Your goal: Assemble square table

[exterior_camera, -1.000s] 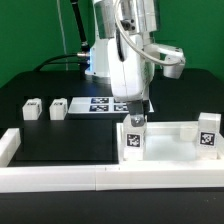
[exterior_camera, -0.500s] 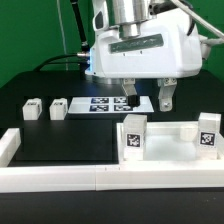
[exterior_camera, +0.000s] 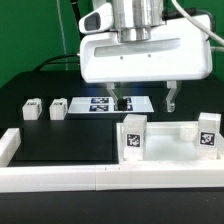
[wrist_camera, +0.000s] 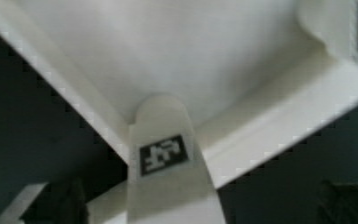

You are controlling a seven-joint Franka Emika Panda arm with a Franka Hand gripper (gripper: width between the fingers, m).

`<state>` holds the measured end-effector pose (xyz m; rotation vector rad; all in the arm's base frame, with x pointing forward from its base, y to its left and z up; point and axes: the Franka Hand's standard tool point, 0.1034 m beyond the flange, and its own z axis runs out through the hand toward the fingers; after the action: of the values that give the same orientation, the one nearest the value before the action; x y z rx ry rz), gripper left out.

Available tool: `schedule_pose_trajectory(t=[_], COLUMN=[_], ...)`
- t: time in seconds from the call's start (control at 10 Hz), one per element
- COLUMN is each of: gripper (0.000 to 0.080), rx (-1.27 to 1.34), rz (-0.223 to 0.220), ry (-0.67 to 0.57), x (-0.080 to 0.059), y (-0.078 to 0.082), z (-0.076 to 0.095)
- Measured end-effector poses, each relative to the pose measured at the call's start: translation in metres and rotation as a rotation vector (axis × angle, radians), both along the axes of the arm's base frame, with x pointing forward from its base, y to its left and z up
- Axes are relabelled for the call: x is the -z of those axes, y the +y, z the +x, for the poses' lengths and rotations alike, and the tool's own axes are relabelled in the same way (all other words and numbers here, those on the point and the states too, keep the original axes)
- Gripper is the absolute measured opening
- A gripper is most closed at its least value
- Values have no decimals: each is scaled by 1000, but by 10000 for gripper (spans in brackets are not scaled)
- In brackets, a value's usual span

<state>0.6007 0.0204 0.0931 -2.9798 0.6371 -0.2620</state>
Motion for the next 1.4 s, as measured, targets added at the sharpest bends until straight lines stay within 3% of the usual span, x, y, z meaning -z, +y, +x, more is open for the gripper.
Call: schedule_pose_trajectory(t=[0.3, 0.6, 0.8, 1.0, 1.2, 1.4], gripper=[649, 649, 649, 649, 649, 649], rx=[-181, -210, -226, -228, -219, -171], rz=[-48, -51, -23, -45, -70, -92], ry=[-26, -11, 90, 105, 85, 34], x=[-2, 2, 29, 57, 77, 84], y=[-15, -18, -39, -44, -38, -29], z=[1, -2, -20, -30, -32, -29])
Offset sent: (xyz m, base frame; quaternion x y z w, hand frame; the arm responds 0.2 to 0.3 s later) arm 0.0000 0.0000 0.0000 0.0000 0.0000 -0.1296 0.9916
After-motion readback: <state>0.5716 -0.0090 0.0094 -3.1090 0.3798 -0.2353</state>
